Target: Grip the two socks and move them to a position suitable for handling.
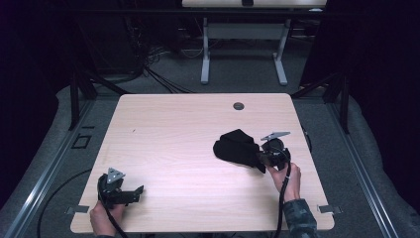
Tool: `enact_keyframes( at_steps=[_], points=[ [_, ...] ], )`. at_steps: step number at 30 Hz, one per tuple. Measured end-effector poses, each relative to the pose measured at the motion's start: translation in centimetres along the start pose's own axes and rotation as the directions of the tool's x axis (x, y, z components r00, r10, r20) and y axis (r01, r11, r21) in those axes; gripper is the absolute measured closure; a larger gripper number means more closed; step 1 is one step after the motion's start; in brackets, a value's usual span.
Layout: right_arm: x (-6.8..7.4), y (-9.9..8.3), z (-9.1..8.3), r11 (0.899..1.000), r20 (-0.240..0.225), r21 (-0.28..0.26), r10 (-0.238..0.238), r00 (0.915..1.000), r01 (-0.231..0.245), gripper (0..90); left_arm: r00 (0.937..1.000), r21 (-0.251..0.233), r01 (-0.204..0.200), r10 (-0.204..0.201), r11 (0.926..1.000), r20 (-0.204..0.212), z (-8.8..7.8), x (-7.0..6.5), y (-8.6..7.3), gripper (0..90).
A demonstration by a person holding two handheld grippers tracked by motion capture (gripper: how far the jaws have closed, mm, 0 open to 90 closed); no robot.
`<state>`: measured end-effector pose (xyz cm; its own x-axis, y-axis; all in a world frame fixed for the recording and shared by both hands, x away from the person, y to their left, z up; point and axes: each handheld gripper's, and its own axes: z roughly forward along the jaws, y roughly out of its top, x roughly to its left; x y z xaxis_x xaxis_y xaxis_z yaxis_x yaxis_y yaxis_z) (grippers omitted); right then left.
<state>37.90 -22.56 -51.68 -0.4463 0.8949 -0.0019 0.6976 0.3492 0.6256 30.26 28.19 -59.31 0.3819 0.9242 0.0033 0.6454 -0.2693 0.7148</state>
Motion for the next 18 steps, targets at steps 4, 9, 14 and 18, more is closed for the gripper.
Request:
enact_keyframes(
  at_steps=[4, 9, 14, 18],
  points=[
    [0.1, 0.2, -0.6, 1.0, -0.003, -0.016, -0.006, 1.0, 0.006, 81.9, 1.0, 0.001, -0.001, 0.001, 1.0, 0.0, 0.0, 0.0, 0.0, 0.7],
    [0.4, 0.5, -1.8, 0.999, -0.002, -0.052, -0.015, 0.9999, 0.015, 82.0, 1.0, 0.0, -0.001, 0.001, 1.0, 0.0, 0.0, 0.0, 0.0, 0.7],
    [0.9, 0.8, -3.1, 0.996, -0.014, -0.08, -0.032, 0.9994, 0.031, 82.2, 1.0, 0.0, 0.0, 0.0, 1.0, 0.0, 0.0, 0.0, 0.0, 0.7],
    [1.6, 0.9, -4.1, 0.993, -0.03, -0.106, -0.051, 0.9982, 0.048, 82.4, 1.0, 0.0, 0.0, 0.0, 1.0, 0.0, 0.0, 0.0, 0.0, 0.7]
  ],
)
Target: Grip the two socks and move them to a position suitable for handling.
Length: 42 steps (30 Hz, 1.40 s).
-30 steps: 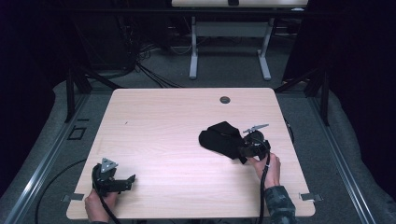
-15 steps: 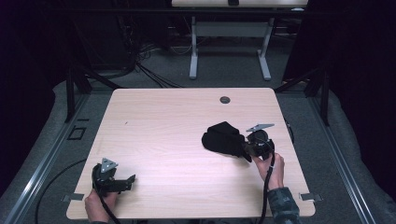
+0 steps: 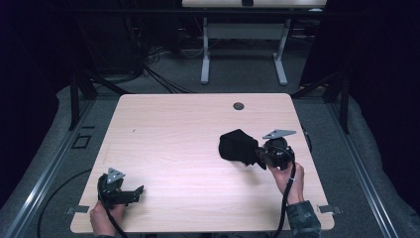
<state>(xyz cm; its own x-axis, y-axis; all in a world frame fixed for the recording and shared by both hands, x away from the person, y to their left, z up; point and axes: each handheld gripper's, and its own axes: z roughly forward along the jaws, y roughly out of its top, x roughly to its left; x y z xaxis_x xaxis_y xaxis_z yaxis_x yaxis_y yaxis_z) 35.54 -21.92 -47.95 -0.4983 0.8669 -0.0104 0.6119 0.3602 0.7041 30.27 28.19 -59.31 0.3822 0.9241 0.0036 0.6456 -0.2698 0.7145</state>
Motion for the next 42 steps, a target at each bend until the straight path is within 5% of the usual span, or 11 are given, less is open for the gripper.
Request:
enact_keyframes(
  at_steps=[8, 16, 22, 26, 29, 33, 36, 37, 42],
  points=[
    [2.1, 0.7, -1.9, 0.997, -0.048, -0.049, -0.054, 0.9973, 0.052, 82.5, 1.0, 0.0, 0.001, -0.001, 1.0, 0.001, 0.0, 0.0, 0.0, 0.7],
    [5.5, 1.3, -4.3, 0.984, -0.113, -0.122, -0.146, 0.9829, 0.132, 82.5, 1.0, 0.001, 0.001, -0.001, 1.0, 0.001, 0.0, 0.0, 0.0, 0.7],
    [8.6, 1.7, -5.9, 0.968, -0.189, -0.179, -0.21, 0.9592, 0.177, 82.5, 1.0, 0.0, 0.002, -0.002, 1.0, 0.001, 0.0, 0.0, 0.0, 0.7],
    [11.1, 2.1, -6.5, 0.952, -0.238, -0.203, -0.273, 0.9322, 0.227, 82.5, 1.0, 0.0, 0.001, -0.001, 1.0, 0.001, 0.0, 0.0, 0.0, 0.7],
    [12.3, 1.5, -5.8, 0.95, -0.253, -0.188, -0.29, 0.923, 0.247, 82.4, 1.0, 0.0, 0.002, -0.002, 1.0, 0.001, 0.0, 0.0, 0.0, 0.7],
    [12.9, -1.3, -1.7, 0.956, -0.263, -0.05, -0.293, 0.9193, 0.29, 81.0, 1.0, 0.0, 0.001, -0.001, 1.0, 0.001, 0.0, 0.0, 0.0, 0.7],
    [13.1, -3.3, 1.1, 0.956, -0.308, 0.034, -0.266, 0.9134, 0.29, 71.6, 1.0, 0.001, 0.002, -0.002, 1.0, 0.001, 0.0, 0.0, 0.0, 0.7],
    [13.1, -3.9, 1.7, 0.953, -0.323, 0.044, -0.27, 0.9069, 0.299, 64.8, 1.0, 0.001, 0.001, -0.001, 1.0, 0.001, 0.0, 0.0, 0.0, 0.7],
    [11.0, -4.7, 0.8, 0.978, -0.363, 0.007, -0.192, 0.9115, 0.209, 46.0, 1.0, 0.001, 0.002, -0.002, 1.0, 0.001, 0.0, 0.0, 0.0, 0.7]
  ],
)
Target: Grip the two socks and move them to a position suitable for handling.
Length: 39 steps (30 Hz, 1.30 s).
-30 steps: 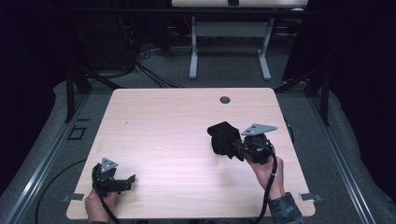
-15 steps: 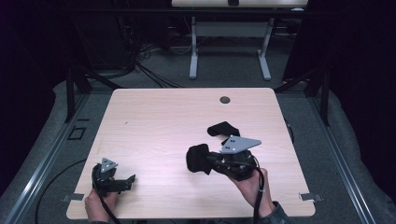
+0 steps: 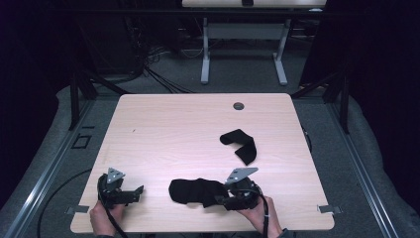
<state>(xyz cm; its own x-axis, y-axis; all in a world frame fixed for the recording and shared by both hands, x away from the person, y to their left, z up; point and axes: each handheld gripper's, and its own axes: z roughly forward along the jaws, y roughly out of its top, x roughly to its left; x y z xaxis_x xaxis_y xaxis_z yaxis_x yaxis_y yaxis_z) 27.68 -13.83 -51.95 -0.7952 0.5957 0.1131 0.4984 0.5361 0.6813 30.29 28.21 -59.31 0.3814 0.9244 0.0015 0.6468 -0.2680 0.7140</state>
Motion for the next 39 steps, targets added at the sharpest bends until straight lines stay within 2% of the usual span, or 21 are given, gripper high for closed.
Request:
enact_keyframes(
  at_steps=[3, 4, 7, 9, 11, 12, 14, 16, 17, 19, 20, 21, 23, 26, 27, 29, 31, 32, 36, 39],
  points=[
    [-1.3, -0.8, -1.6, 0.998, 0.041, -0.042, 0.054, 0.9977, -0.052, 46.3, 1.0, 0.0, 0.003, -0.003, 1.0, -0.003, 0.0, 0.0, 0.0, 0.6],
    [-1.8, -1.1, -1.9, 0.996, 0.052, -0.045, 0.078, 0.9956, -0.076, 46.6, 0.9998, -0.001, 0.015, -0.015, 0.9999, -0.016, 0.0, -0.1, 0.0, 0.7],
    [-2.8, -2.0, -2.2, 0.994, 0.102, -0.024, 0.108, 0.9889, -0.106, 47.2, 0.9991, 0.004, 0.032, -0.032, 0.9995, -0.027, 0.0, -0.4, 0.1, 0.8],
    [-3.0, -2.6, -1.8, 0.993, 0.143, 0.002, 0.117, 0.9828, -0.119, 47.7, 0.9993, 0.001, 0.032, -0.031, 0.9995, -0.018, -0.1, -0.7, 0.2, 2.8],
    [-3.1, -3.1, -1.3, 0.991, 0.159, 0.022, 0.126, 0.9791, -0.131, 48.0, 0.999, -0.023, 0.044, -0.044, 0.9988, 0.013, -0.5, -1.2, 0.7, 2.9],
    [-3.0, -3.3, -1.1, 0.991, 0.17, 0.015, 0.132, 0.9767, -0.136, 48.6, 0.9986, -0.04, 0.048, -0.047, 0.9981, 0.025, -0.7, -1.6, 1.1, 3.2],
    [-3.0, -3.6, -0.7, 0.988, 0.177, 0.018, 0.148, 0.973, -0.154, 48.7, 0.9972, -0.063, 0.033, -0.029, 0.9975, 0.069, -1.3, -2.4, 2.0, 5.3],
    [-2.9, -3.9, -0.4, 0.984, 0.173, 0.005, 0.176, 0.9691, -0.18, 49.1, 0.992, -0.089, 0.025, -0.013, 0.9957, 0.125, -1.4, -3.4, 2.9, 11.1],
    [-2.9, -4.0, -0.3, 0.985, 0.178, 0.018, 0.168, 0.9697, -0.174, 49.3, 0.9873, -0.093, 0.019, -0.004, 0.9955, 0.159, -1.2, -3.9, 3.3, 14.8],
    [-2.7, -4.1, 0.0, 0.983, 0.178, 0.012, 0.178, 0.9678, -0.183, 49.8, 0.9783, -0.084, -0.014, 0.031, 0.9964, 0.205, -0.8, -4.8, 4.1, 16.4],
    [-2.5, -4.1, 0.1, 0.982, 0.176, 0.012, 0.181, 0.9675, -0.186, 49.8, 0.9706, -0.075, -0.035, 0.052, 0.9966, 0.235, -0.4, -5.7, 4.6, 18.6],
    [-2.4, -4.1, 0.3, 0.983, 0.189, 0.005, 0.179, 0.9654, -0.183, 50.5, 0.968, -0.074, -0.047, 0.064, 0.9961, 0.243, -0.1, -6.2, 4.7, 21.1],
    [-2.4, -4.0, 0.5, 0.984, 0.192, 0.027, 0.167, 0.9672, -0.175, 51.0, 0.96, -0.061, -0.093, 0.105, 0.9938, 0.26, 0.6, -7.2, 5.1, 24.6],
    [-2.4, -4.0, 0.9, 0.985, 0.197, 0.037, 0.16, 0.9672, -0.171, 52.7, 0.9526, -0.046, -0.14, 0.147, 0.9891, 0.267, 1.2, -8.3, 5.3, 31.1],
    [-2.3, -4.0, 1.0, 0.986, 0.201, 0.041, 0.153, 0.9677, -0.164, 53.1, 0.9536, -0.042, -0.142, 0.148, 0.9889, 0.262, 1.3, -8.6, 5.4, 33.0],
    [-2.4, -4.0, 1.2, 0.986, 0.204, 0.056, 0.142, 0.9687, -0.156, 54.7, 0.9507, -0.039, -0.145, 0.15, 0.9887, 0.272, 1.5, -8.8, 5.5, 37.2],
    [-2.4, -4.0, 1.4, 0.986, 0.208, 0.055, 0.143, 0.9677, -0.157, 56.2, 0.9509, -0.031, -0.146, 0.148, 0.9889, 0.272, 1.6, -9.0, 5.5, 42.4],
    [-2.5, -4.0, 1.5, 0.986, 0.2, 0.054, 0.145, 0.9689, -0.159, 57.3, 0.9479, -0.025, -0.158, 0.159, 0.987, 0.276, 1.7, -9.1, 5.5, 44.6],
    [-2.5, -4.0, 1.9, 0.987, 0.211, 0.079, 0.118, 0.9704, -0.137, 61.3, 0.9435, 0.0, -0.196, 0.189, 0.9806, 0.272, 2.0, -9.4, 5.3, 55.7],
    [-2.5, -4.1, 2.2, 0.989, 0.203, 0.077, 0.112, 0.9728, -0.13, 63.6, 0.9423, 0.013, -0.223, 0.212, 0.9748, 0.26, 2.1, -9.8, 5.0, 61.4]
  ],
)
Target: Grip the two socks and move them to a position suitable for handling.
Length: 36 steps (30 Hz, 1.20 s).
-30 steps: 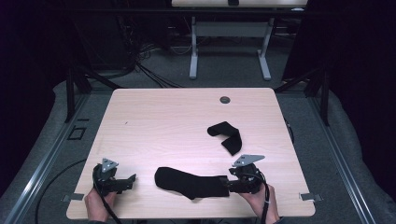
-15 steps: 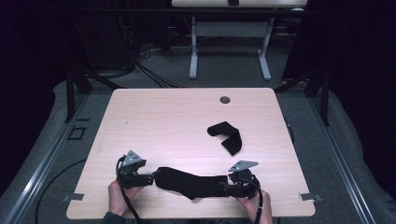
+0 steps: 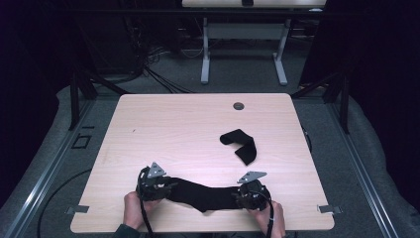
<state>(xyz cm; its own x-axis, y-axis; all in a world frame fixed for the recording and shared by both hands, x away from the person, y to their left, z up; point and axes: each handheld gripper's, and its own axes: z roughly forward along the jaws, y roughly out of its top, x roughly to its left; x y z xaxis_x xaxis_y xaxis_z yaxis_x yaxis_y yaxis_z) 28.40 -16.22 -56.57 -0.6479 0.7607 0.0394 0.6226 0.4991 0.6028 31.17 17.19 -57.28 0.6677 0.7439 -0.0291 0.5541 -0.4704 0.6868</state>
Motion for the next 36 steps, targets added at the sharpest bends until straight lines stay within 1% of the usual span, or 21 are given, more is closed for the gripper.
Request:
enact_keyframes(
  at_steps=[1, 3, 6, 8, 11, 15, 17, 18, 20, 22, 23, 26, 27, 28, 29, 30, 31, 32, 33, 34, 36],
  points=[
    [0.0, 0.0, 0.0, 1.0, 0.0, 0.001, -0.003, 1.0, 0.003, 64.0, 1.0, 0.001, -0.008, 0.008, 1.0, -0.004, 0.0, -0.1, -0.1, 63.5],
    [-0.1, 0.0, 0.0, 1.0, -0.003, 0.011, -0.009, 1.0, 0.009, 64.9, 0.9999, -0.003, -0.008, 0.008, 1.0, -0.007, 0.0, -0.2, -0.3, 65.8],
    [-0.1, -0.1, 0.0, 1.0, -0.001, 0.009, -0.009, 1.0, 0.009, 65.5, 0.9998, -0.008, -0.014, 0.014, 0.9999, -0.013, -0.1, -0.4, -0.4, 69.6],
    [-0.2, -0.1, -0.1, 1.0, -0.008, 0.025, -0.018, 0.9998, 0.018, 65.8, 0.9997, -0.006, -0.017, 0.017, 0.9998, -0.017, -0.1, -0.5, -0.5, 70.6],
    [-0.3, 0.0, -0.1, 0.999, -0.012, 0.027, -0.024, 0.9996, 0.024, 66.3, 0.9996, -0.005, -0.021, 0.021, 0.9998, -0.019, -0.1, -0.7, -0.6, 71.8],
    [-0.4, -0.1, -0.2, 0.999, -0.02, 0.03, -0.021, 0.9996, 0.021, 66.9, 0.9996, -0.01, -0.009, 0.009, 0.9999, -0.026, -0.3, -1.2, -0.9, 72.3],
    [-0.6, -0.2, -0.2, 0.999, -0.023, 0.035, -0.03, 0.9993, 0.031, 67.3, 0.9997, -0.01, 0.0, -0.001, 0.9999, -0.022, -0.4, -1.5, -1.0, 72.3],
    [-0.6, -0.2, -0.3, 0.999, -0.026, 0.035, -0.023, 0.9994, 0.023, 67.3, 0.9997, -0.013, 0.006, -0.006, 0.9999, -0.025, -0.4, -1.7, -1.1, 72.4],
    [-0.8, -0.3, -0.4, 0.998, -0.021, 0.046, -0.03, 0.9993, 0.031, 67.3, 0.9997, -0.02, 0.016, -0.016, 0.9997, -0.02, -0.5, -2.0, -1.3, 72.3],
    [-1.0, -0.5, -0.5, 0.999, -0.023, 0.04, -0.026, 0.9994, 0.027, 67.3, 0.9995, -0.024, 0.024, -0.025, 0.9994, -0.022, -0.6, -2.4, -1.5, 72.2],
    [-1.0, -0.5, -0.7, 0.998, -0.012, 0.052, -0.03, 0.9995, 0.03, 67.4, 0.9994, -0.028, 0.026, -0.026, 0.9993, -0.021, -0.7, -2.5, -1.6, 72.1],
    [-1.4, -0.9, -1.0, 0.999, -0.02, 0.046, -0.018, 0.9996, 0.019, 67.4, 0.9988, -0.039, 0.049, -0.049, 0.998, -0.002, -0.8, -2.9, -1.8, 71.8],
    [-1.5, -1.0, -1.1, 0.998, -0.017, 0.055, -0.025, 0.9995, 0.026, 67.4, 0.9988, -0.044, 0.049, -0.049, 0.9978, 0.0, -0.8, -3.0, -1.9, 71.3],
    [-1.5, -1.1, -1.1, 0.999, -0.02, 0.051, -0.019, 0.9996, 0.02, 67.4, 0.9986, -0.045, 0.052, -0.052, 0.9976, 0.011, -0.8, -3.0, -1.9, 68.9],
    [-1.6, -1.2, -1.1, 0.999, -0.021, 0.045, -0.017, 0.9996, 0.018, 67.2, 0.9979, -0.048, 0.062, -0.061, 0.9969, 0.023, -0.9, -2.9, -1.8, 62.2],
    [-1.7, -1.1, -1.1, 0.999, -0.036, 0.041, -0.009, 0.9993, 0.01, 64.3, 0.9971, -0.049, 0.073, -0.072, 0.9962, 0.025, -1.0, -2.8, -1.8, 52.9],
    [-1.9, -1.1, -1.1, 0.999, -0.035, 0.043, -0.003, 0.9994, 0.005, 59.1, 0.9969, -0.052, 0.077, -0.077, 0.9956, 0.016, -1.1, -2.6, -1.7, 43.4],
    [-2.2, -1.0, -1.2, 0.999, -0.045, 0.043, 0.009, 0.9989, -0.007, 57.8, 0.9958, -0.066, 0.091, -0.091, 0.9936, 0.015, -1.4, -2.3, -1.6, 34.3],
    [-2.6, -0.9, -1.4, 1.0, -0.066, 0.016, 0.023, 0.9976, -0.022, 55.3, 0.9942, -0.088, 0.107, -0.106, 0.9903, 0.018, -1.9, -1.9, -1.6, 27.5],
    [-3.0, -0.8, -1.7, 0.999, -0.077, -0.002, 0.041, 0.9961, -0.042, 49.1, 0.9932, -0.105, 0.116, -0.116, 0.9877, 0.013, -2.4, -1.5, -1.7, 22.4],
    [-3.8, -0.4, -2.4, 0.997, -0.082, -0.02, 0.072, 0.994, -0.074, 46.1, 0.9897, -0.142, 0.142, -0.143, 0.9797, -0.001, -3.4, -0.6, -1.8, 16.9]
  ],
)
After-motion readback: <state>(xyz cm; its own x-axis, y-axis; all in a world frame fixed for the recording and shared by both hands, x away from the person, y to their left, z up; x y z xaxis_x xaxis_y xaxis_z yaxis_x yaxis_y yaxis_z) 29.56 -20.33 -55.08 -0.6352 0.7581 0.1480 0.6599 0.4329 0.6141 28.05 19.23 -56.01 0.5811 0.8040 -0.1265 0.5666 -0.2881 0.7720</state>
